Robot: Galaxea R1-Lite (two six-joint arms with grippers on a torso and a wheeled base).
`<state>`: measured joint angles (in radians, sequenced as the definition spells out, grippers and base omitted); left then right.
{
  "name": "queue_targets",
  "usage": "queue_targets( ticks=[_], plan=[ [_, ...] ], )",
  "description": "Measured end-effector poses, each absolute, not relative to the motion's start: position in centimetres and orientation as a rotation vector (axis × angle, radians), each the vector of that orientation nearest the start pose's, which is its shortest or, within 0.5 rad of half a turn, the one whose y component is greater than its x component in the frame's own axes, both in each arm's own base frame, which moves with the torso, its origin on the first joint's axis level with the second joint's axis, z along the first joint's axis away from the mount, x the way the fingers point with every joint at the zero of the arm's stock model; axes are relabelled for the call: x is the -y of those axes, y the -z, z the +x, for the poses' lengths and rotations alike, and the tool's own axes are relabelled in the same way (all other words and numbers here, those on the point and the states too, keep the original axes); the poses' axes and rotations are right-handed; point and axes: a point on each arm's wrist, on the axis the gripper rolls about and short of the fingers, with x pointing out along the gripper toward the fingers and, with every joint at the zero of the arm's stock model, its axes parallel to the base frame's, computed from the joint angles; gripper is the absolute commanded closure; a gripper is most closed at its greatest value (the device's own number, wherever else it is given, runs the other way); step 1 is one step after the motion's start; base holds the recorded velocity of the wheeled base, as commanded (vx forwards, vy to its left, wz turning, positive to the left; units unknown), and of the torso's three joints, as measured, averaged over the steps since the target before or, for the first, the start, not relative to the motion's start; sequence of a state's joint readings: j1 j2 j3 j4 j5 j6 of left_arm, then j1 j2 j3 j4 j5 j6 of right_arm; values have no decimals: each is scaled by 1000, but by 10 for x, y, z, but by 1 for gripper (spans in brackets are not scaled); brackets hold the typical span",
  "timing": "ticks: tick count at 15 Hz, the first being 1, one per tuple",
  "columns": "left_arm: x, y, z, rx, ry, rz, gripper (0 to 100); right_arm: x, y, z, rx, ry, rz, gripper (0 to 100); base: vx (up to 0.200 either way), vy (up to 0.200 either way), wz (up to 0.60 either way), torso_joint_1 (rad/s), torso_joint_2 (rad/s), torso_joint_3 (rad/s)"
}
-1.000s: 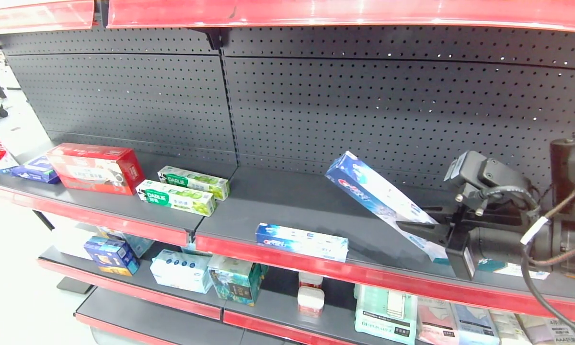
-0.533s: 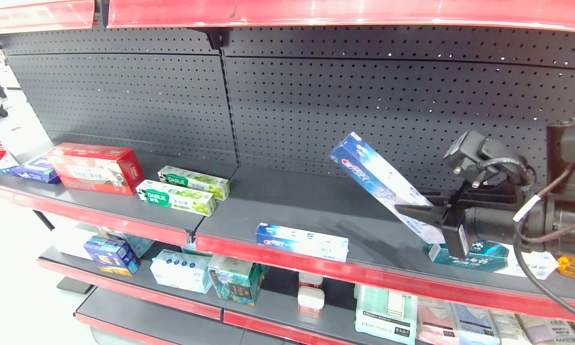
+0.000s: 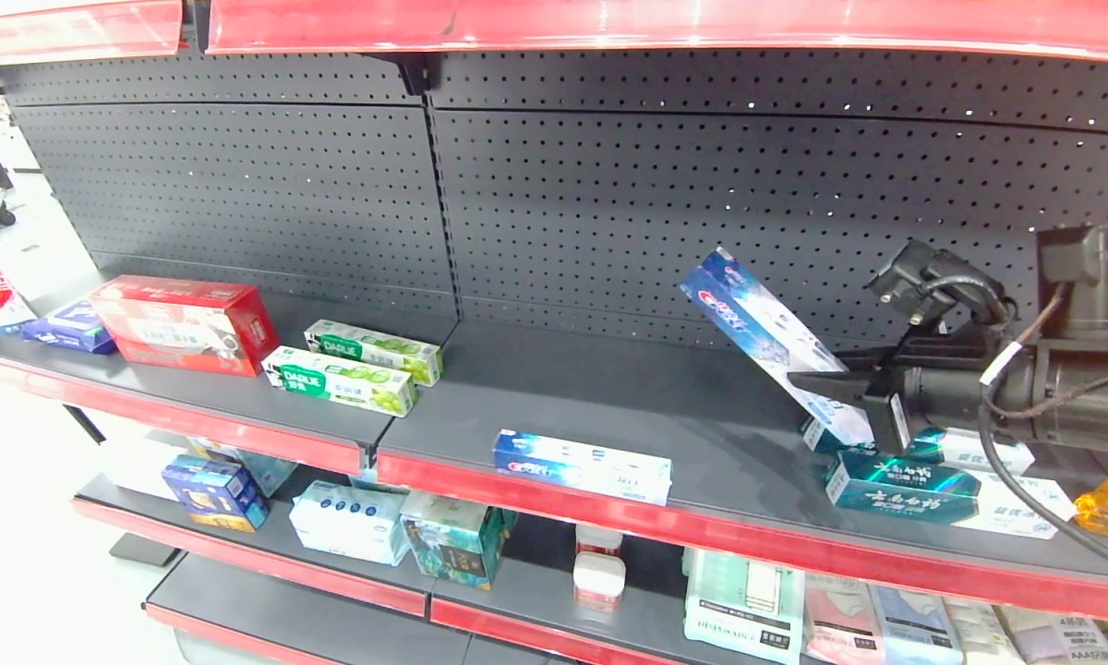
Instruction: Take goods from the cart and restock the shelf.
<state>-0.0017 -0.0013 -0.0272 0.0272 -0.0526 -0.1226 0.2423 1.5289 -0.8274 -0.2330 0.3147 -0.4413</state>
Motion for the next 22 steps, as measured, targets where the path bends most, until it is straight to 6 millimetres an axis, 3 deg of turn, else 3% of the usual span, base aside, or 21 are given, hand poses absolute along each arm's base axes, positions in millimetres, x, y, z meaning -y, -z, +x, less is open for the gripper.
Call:
queue_targets(
  ticks=[6, 13, 22],
  plan=[
    [1, -80, -25, -2, 54, -122, 0, -80, -185, 294, -312, -821, -450, 100, 0, 0, 0, 0, 0, 0],
    [1, -80, -25, -2, 54, -122, 0, -74, -169, 335, -344, -831, -394, 100, 0, 0, 0, 0, 0, 0],
    [1, -80, -25, -2, 54, -122, 0, -80, -147, 361, -398, -833, -367, 100, 0, 0, 0, 0, 0, 0]
  ],
)
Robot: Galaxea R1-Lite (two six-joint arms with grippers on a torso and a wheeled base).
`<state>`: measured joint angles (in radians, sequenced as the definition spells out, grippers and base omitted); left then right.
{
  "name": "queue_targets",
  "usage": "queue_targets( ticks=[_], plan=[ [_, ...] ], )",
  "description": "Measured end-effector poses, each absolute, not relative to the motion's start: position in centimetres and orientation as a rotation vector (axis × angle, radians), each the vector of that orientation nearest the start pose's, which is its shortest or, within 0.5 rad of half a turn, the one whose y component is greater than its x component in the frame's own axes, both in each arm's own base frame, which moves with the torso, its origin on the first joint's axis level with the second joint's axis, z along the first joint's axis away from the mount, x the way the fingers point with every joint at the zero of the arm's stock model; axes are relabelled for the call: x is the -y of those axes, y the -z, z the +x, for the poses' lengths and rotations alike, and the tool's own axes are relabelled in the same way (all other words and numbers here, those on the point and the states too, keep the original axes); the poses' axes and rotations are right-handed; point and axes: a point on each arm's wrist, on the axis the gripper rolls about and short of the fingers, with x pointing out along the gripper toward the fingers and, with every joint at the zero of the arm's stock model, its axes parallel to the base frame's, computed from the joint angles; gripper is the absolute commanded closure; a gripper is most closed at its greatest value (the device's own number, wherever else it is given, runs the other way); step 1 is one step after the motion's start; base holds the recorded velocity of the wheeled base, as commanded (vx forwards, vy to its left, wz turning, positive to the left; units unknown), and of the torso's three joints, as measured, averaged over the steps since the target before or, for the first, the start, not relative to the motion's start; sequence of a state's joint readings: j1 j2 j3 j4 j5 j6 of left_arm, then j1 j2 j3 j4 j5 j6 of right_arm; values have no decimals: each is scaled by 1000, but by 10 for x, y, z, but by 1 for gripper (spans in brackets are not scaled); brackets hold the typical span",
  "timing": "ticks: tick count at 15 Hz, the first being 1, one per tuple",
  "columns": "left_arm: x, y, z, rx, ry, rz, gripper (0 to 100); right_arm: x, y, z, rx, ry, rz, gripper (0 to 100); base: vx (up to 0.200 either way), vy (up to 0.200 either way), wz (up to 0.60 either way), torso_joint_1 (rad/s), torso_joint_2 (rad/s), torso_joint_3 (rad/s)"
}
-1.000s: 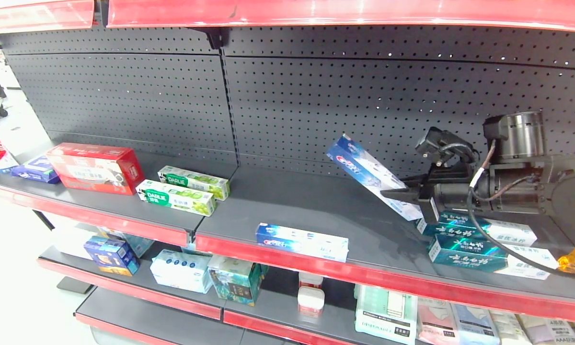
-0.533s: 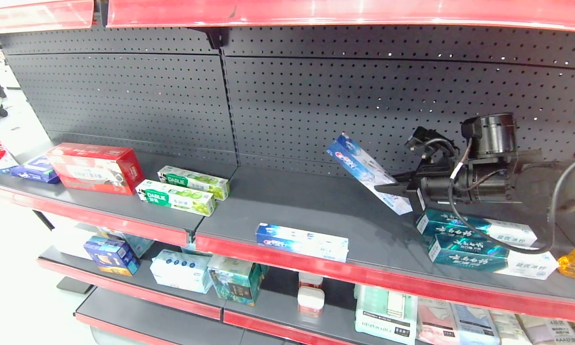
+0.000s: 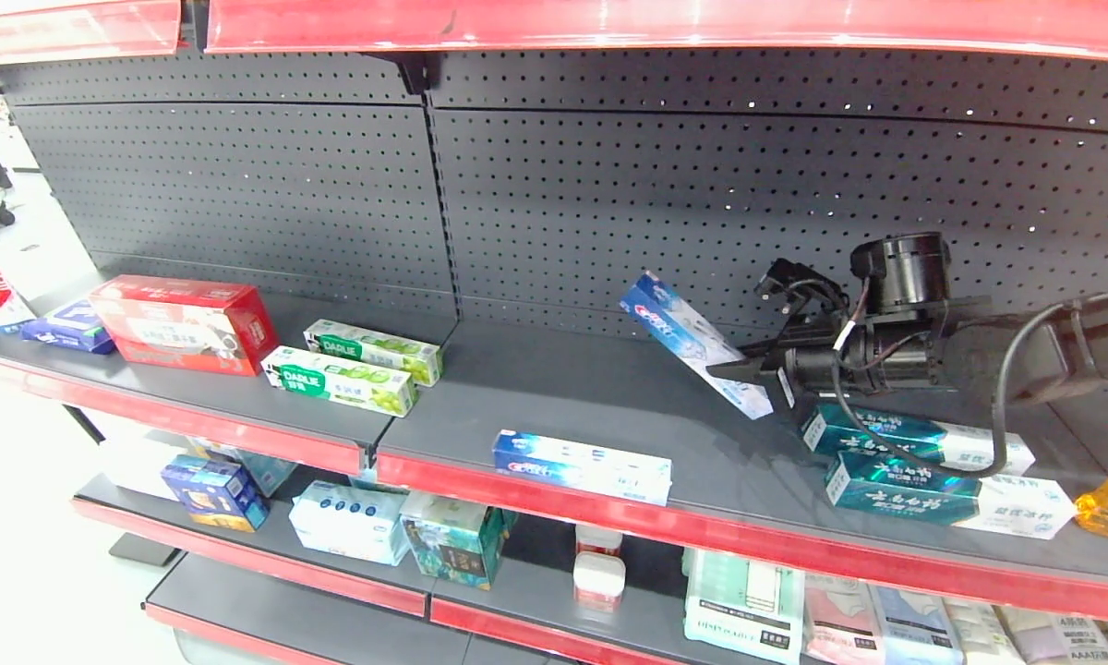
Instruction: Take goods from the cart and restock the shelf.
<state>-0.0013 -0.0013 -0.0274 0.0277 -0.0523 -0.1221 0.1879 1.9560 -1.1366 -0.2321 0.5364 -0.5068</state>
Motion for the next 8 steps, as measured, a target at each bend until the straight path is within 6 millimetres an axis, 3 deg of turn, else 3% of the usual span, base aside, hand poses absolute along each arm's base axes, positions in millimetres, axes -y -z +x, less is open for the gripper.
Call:
queue_targets(
  ticks=[8],
  plan=[
    [1, -80, -25, -2, 54, -122, 0, -81, -132, 367, -438, -841, -347, 100, 0, 0, 0, 0, 0, 0]
  ],
)
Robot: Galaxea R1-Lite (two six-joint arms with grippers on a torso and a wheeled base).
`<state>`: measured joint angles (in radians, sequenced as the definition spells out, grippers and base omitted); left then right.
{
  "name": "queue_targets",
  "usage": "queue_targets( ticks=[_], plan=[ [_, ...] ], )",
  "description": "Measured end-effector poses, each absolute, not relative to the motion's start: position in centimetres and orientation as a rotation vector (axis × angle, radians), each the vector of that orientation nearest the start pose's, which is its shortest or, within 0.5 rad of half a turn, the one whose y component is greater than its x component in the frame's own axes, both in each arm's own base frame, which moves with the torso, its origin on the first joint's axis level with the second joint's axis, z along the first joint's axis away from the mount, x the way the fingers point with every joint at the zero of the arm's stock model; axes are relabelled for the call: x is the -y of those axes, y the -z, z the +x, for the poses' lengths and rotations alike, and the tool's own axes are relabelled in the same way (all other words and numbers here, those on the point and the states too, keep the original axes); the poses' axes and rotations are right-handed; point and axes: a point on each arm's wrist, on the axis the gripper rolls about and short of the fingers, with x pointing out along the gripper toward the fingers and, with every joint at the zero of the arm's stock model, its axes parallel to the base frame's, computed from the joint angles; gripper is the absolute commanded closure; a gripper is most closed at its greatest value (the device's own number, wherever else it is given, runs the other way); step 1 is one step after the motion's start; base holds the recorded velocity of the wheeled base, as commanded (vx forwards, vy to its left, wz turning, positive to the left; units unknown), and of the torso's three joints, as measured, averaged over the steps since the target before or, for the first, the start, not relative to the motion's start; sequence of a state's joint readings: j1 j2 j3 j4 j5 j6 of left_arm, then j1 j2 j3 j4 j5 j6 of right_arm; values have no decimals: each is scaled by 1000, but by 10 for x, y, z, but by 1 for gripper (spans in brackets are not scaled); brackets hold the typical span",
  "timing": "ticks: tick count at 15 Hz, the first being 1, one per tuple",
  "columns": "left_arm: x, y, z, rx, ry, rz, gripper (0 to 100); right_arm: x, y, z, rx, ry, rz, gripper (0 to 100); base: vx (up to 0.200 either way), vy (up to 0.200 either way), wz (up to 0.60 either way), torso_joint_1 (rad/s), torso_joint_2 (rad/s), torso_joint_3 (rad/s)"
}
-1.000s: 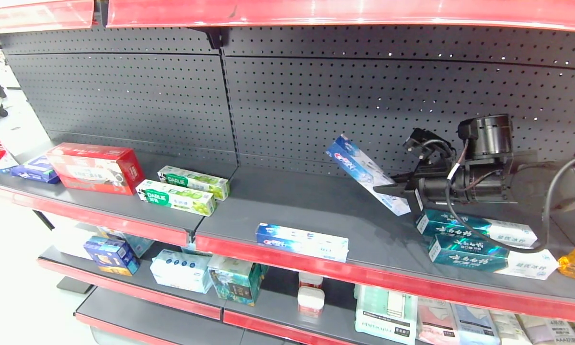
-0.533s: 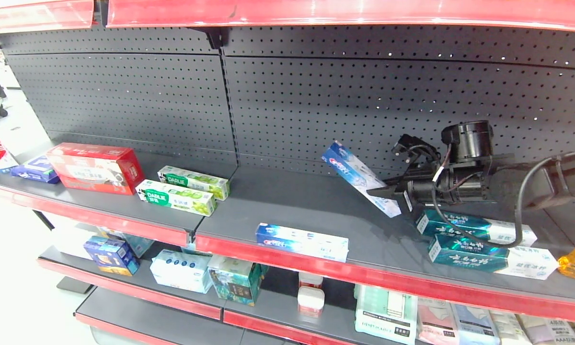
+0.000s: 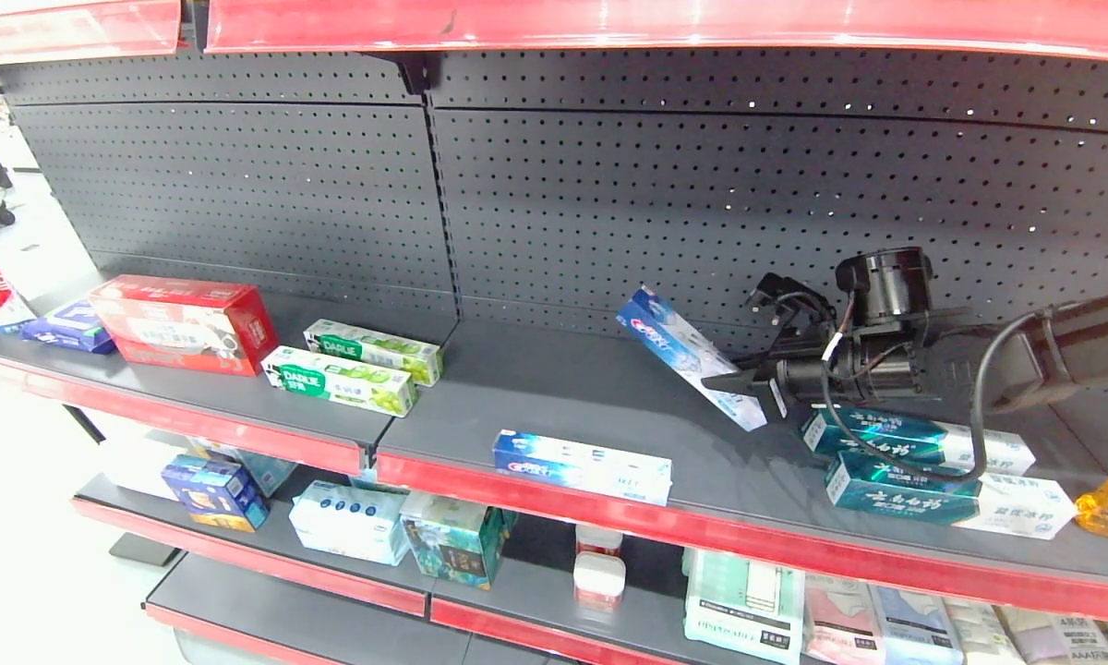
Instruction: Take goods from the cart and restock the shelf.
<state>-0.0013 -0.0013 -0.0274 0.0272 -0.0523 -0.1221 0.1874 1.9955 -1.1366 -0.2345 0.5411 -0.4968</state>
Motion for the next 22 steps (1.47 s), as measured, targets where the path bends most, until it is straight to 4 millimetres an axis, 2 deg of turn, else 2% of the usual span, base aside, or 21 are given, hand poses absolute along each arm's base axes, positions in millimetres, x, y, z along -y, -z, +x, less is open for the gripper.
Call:
queue_targets(
  ticks=[5, 13, 22],
  plan=[
    [1, -80, -25, -2, 54, -122, 0, -86, -128, 370, -444, -854, -348, 100, 0, 0, 0, 0, 0, 0],
    [1, -80, -25, -2, 54, -122, 0, -92, -109, 384, -454, -867, -354, 100, 0, 0, 0, 0, 0, 0],
    [1, -80, -25, -2, 54, -122, 0, -108, -96, 396, -460, -900, -362, 100, 0, 0, 0, 0, 0, 0]
  ],
)
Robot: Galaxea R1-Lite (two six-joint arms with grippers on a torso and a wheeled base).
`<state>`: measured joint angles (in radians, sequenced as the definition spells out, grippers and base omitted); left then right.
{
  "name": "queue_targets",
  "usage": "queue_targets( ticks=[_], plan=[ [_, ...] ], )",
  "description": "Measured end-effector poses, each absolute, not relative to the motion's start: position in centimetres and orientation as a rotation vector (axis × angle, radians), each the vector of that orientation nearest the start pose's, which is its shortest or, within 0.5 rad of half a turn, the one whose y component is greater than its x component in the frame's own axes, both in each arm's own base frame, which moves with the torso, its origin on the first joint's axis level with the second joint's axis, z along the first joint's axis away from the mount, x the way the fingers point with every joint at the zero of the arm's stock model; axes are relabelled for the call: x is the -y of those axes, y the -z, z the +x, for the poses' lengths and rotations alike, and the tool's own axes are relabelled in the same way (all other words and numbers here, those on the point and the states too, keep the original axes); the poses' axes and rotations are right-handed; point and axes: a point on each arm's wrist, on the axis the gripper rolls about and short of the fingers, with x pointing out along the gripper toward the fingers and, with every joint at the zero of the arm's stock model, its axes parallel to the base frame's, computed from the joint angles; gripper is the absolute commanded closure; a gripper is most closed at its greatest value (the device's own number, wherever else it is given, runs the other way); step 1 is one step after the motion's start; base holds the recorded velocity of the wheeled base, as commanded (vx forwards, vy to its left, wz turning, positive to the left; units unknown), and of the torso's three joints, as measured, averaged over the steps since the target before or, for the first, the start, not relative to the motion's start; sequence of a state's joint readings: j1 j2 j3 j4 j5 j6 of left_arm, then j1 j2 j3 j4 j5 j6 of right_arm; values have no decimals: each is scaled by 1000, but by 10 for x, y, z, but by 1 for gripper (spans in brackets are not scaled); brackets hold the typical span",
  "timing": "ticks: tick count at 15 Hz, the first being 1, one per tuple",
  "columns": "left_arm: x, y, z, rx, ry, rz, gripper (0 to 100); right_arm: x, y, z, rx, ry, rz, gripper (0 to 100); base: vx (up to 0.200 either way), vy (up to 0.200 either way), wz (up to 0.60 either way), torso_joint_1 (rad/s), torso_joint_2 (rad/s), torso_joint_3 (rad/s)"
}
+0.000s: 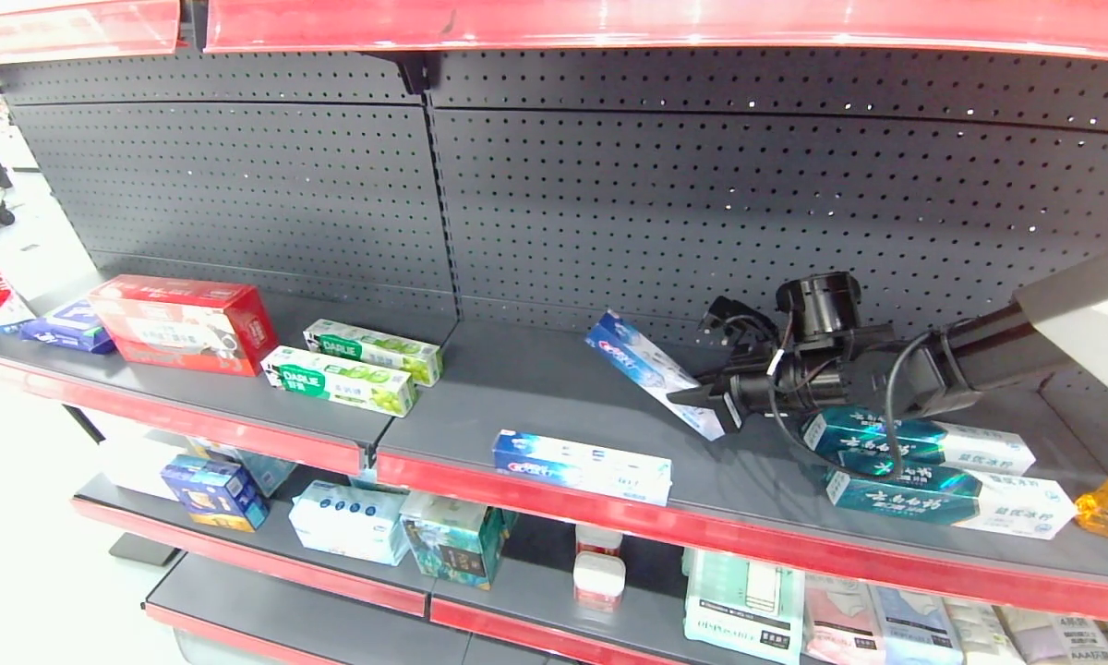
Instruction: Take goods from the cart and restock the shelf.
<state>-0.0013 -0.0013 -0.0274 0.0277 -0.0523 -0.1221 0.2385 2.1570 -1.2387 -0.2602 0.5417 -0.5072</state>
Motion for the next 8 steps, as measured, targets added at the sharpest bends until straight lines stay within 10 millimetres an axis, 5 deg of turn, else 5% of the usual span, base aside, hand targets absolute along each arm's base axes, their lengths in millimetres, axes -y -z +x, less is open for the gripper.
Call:
queue_targets(
  ticks=[8],
  plan=[
    [1, -80, -25, -2, 54, -122, 0, -125, -88, 400, -463, -929, -372, 100, 0, 0, 0, 0, 0, 0]
  ],
)
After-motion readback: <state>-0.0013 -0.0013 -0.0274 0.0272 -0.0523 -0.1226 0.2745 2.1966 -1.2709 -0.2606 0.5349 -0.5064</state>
